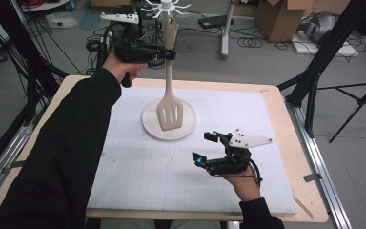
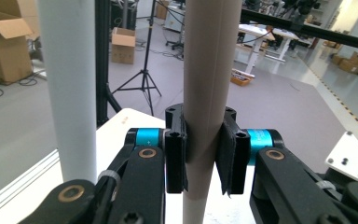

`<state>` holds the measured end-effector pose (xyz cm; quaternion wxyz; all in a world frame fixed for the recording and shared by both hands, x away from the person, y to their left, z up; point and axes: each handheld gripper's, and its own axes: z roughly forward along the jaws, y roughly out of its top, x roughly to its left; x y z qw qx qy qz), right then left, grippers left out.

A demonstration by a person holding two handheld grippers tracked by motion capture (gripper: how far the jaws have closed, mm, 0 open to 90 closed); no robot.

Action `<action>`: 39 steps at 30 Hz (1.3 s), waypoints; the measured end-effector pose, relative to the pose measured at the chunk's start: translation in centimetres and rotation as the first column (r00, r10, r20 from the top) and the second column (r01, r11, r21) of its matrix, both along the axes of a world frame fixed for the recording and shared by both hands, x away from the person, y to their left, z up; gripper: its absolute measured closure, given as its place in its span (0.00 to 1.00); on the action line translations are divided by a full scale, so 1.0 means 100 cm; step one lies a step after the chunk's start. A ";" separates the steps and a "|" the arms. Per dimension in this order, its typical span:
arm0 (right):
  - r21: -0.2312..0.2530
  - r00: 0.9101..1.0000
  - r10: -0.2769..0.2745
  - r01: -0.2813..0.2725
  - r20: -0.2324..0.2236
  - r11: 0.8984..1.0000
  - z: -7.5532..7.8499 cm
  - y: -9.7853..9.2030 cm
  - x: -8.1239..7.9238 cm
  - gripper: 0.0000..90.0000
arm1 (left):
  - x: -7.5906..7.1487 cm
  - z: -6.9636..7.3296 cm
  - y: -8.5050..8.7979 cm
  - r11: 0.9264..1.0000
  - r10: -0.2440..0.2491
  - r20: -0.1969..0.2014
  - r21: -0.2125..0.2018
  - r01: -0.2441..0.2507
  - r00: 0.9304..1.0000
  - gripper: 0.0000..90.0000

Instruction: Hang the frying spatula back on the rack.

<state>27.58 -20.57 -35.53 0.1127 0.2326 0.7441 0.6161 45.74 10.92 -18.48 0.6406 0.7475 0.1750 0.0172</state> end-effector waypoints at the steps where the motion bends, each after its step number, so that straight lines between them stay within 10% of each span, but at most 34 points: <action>1: 0.000 1.000 -0.001 0.001 0.000 1.000 0.000 0.000 0.000 0.20 | 0.000 -0.001 0.000 1.000 0.001 0.002 -0.001 -0.001 1.000 0.83; 7: -0.001 1.000 -0.006 0.006 0.002 1.000 0.000 0.000 0.000 0.20 | -0.005 -0.005 0.001 1.000 0.026 0.000 -0.014 -0.026 1.000 0.80; 11: -0.008 1.000 -0.015 0.015 -0.003 1.000 -0.002 -0.001 0.000 0.20 | -0.012 -0.013 0.008 0.996 0.086 0.006 -0.024 -0.086 0.996 0.60; 20: -0.009 0.999 -0.038 0.038 0.000 0.999 -0.002 -0.006 -0.001 0.20 | -0.052 -0.034 0.037 0.974 0.221 0.059 -0.055 -0.218 0.973 0.34; 39: -0.113 0.988 -0.153 0.154 0.019 0.982 -0.016 -0.018 0.003 0.19 | -0.143 -0.134 0.080 0.946 0.318 0.171 -0.115 -0.302 0.932 0.20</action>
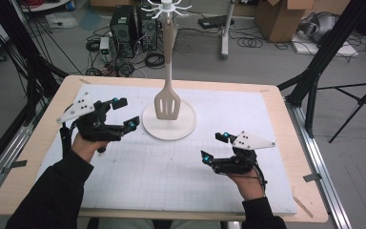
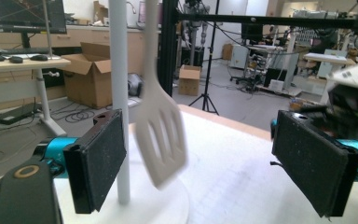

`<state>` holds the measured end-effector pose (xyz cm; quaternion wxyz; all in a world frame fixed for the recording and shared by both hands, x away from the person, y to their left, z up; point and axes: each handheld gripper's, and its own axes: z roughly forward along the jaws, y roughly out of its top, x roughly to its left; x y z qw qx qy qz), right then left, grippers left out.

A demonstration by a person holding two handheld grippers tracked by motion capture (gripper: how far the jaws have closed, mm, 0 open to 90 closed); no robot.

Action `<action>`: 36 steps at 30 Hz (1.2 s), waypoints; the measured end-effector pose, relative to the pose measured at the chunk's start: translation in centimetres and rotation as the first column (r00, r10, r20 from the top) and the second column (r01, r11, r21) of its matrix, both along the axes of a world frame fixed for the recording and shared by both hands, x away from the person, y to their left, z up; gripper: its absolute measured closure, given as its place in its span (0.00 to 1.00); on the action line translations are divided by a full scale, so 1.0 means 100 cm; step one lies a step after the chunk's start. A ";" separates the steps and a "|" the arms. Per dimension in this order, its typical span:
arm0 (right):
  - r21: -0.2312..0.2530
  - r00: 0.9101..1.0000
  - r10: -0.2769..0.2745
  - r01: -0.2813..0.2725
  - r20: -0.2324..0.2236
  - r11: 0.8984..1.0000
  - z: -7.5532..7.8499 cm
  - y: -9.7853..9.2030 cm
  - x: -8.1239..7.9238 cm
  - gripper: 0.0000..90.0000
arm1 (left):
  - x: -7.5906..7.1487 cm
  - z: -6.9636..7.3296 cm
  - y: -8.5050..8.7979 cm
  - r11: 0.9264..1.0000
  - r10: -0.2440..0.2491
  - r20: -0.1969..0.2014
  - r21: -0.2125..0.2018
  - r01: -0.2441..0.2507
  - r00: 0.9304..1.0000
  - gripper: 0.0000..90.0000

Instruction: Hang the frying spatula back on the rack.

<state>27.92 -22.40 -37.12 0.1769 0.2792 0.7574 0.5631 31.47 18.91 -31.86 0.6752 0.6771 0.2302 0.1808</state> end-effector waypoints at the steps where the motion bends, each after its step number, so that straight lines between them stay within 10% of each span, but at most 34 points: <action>1: -0.011 1.000 -0.007 0.007 0.012 1.000 0.000 -0.001 0.000 0.19 | -0.003 -0.005 0.002 1.000 0.003 0.004 -0.002 -0.003 1.000 0.20; 14: -0.113 0.995 -0.096 0.100 0.037 0.989 -0.013 -0.011 -0.009 0.18 | -0.047 -0.072 0.035 0.990 0.124 -0.037 0.077 -0.121 0.992 0.20; 36: -0.112 0.985 -0.175 0.175 0.003 0.978 -0.030 -0.017 -0.005 0.18 | -0.047 -0.102 0.062 0.982 0.183 -0.090 0.069 -0.177 0.979 0.21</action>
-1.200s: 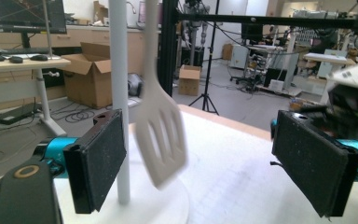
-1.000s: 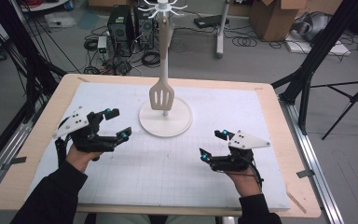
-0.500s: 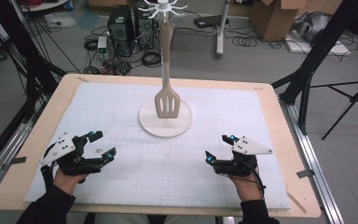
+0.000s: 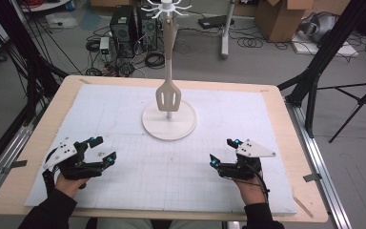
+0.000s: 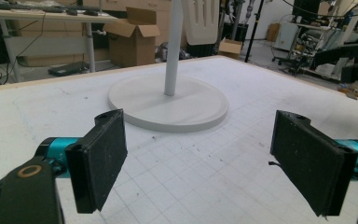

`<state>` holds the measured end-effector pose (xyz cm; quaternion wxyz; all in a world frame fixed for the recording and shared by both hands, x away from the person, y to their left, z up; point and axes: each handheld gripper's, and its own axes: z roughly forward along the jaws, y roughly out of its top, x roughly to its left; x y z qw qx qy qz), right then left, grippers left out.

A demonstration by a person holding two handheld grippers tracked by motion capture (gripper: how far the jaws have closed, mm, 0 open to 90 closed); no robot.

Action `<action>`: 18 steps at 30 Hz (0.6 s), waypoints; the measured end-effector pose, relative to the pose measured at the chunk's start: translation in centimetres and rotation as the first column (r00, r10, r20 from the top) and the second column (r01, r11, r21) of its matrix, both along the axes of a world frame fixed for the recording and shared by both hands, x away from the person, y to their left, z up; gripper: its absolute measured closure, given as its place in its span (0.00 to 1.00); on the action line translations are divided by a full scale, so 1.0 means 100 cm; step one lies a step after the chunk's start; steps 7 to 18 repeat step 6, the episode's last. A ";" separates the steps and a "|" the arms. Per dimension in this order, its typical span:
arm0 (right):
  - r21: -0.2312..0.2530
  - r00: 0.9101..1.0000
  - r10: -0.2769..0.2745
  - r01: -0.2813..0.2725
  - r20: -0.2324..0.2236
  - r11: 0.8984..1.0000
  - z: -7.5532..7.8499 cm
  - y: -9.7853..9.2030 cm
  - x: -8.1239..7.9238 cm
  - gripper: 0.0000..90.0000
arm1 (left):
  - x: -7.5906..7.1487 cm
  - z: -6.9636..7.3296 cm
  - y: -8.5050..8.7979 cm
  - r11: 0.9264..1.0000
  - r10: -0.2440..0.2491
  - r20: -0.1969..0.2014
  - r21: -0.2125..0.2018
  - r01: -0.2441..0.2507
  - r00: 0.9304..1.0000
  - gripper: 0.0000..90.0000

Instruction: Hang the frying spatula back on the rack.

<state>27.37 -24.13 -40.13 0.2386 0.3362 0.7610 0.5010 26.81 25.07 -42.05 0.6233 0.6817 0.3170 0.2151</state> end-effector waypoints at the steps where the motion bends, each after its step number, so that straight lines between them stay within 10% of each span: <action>1: 0.001 1.000 -0.002 0.002 0.000 1.000 0.000 0.000 0.000 0.18 | 0.000 0.000 0.000 1.000 0.002 0.000 -0.003 -0.002 1.000 0.21; 18: 0.014 1.000 -0.002 0.002 0.003 1.000 0.000 -0.002 0.001 0.18 | 0.000 -0.001 0.000 1.000 0.004 -0.016 -0.018 -0.004 1.000 0.21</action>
